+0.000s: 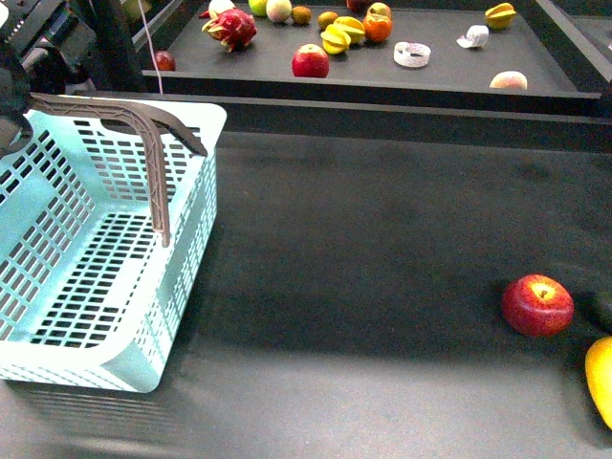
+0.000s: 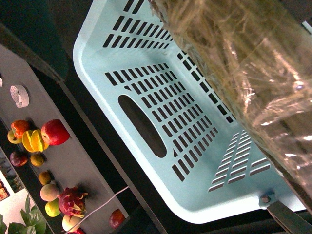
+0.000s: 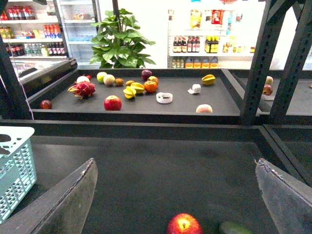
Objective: Pick mango with right arm and hold basket with left
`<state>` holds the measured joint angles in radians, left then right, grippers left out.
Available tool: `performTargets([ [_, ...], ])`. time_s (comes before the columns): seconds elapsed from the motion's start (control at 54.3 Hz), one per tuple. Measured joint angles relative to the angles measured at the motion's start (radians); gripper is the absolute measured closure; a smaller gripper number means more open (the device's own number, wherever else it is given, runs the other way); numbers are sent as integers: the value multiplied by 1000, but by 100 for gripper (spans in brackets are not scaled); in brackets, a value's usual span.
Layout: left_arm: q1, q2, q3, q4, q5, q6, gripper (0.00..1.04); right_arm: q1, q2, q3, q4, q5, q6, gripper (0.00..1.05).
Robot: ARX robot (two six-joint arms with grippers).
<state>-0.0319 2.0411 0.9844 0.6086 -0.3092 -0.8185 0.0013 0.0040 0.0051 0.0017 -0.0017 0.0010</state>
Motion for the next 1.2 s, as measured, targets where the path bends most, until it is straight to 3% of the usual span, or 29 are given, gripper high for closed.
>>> performTargets([
  [0.111,0,9,9,-5,14,-3,39,0,0,0,0,0,0,8],
  [0.368,6,9,31,-52,72,-63,82,0,0,0,0,0,0,8],
  [0.461,-14,-22,-14,10,103,-4,95,0,0,0,0,0,0,8],
  [0.921,-166,-386,-341,180,372,382,96,0,0,0,0,0,0,8],
  [1.198,-295,-452,-466,235,404,459,96,0,0,0,0,0,0,8],
])
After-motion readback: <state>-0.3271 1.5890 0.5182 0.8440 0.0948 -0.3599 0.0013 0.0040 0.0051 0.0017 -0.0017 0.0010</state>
